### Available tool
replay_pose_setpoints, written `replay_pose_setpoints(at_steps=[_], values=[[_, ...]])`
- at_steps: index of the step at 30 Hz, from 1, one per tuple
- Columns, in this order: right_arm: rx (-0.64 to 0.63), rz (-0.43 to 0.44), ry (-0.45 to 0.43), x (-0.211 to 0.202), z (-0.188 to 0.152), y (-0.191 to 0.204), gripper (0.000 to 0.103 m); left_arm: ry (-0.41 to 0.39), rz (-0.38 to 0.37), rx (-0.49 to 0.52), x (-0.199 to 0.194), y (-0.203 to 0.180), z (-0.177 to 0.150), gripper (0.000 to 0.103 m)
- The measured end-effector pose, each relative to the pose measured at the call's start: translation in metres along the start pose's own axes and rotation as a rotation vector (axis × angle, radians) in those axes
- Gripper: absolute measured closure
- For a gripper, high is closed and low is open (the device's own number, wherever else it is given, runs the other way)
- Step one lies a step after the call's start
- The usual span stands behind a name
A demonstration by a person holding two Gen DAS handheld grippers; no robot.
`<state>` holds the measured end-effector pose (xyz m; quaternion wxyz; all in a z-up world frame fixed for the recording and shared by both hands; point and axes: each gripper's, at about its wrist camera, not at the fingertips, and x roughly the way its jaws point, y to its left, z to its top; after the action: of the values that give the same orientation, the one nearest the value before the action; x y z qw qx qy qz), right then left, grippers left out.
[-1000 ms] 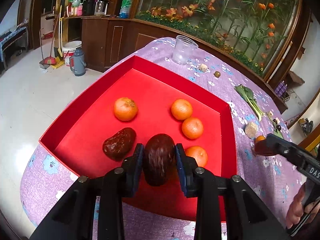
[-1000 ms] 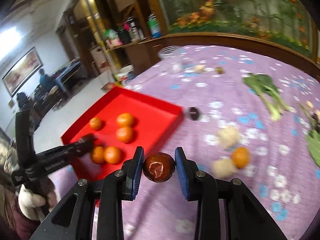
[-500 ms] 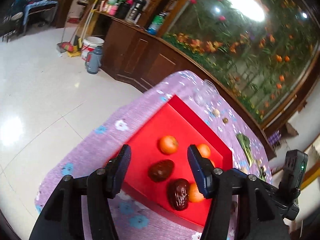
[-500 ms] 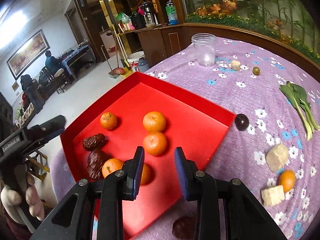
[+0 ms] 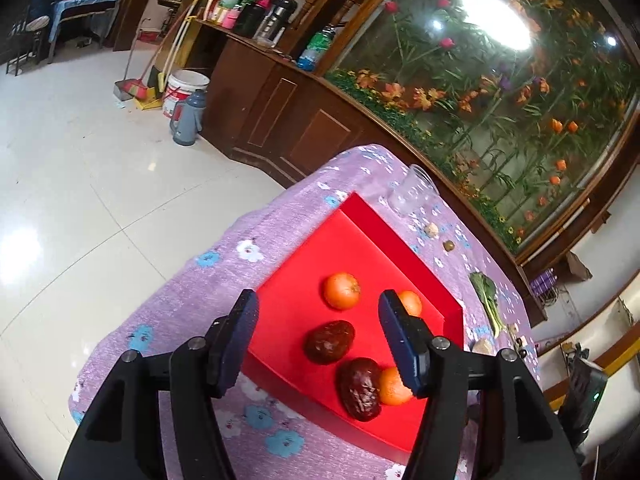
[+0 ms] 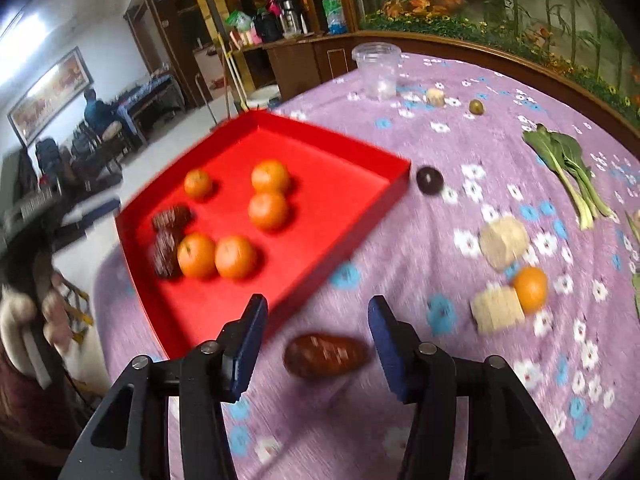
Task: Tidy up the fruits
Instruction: 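Grasp another red date on the table with the right tool, then carry the date over the red tray and open the right tool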
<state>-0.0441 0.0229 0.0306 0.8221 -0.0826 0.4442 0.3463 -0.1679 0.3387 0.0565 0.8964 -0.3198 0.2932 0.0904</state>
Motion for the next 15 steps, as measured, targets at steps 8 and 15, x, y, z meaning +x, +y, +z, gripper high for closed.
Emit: replay_pose_setpoints(at_steps=[8,15], values=[[-0.044,-0.039,0.052,0.019,-0.017,0.006,0.047,-0.008,-0.003,0.036,-0.005,-0.016,-0.002,0.042],[-0.029,-0.060,0.019,0.010,-0.018,0.003,0.049,-0.009,-0.002,0.038,-0.005,-0.019,-0.001,0.041]])
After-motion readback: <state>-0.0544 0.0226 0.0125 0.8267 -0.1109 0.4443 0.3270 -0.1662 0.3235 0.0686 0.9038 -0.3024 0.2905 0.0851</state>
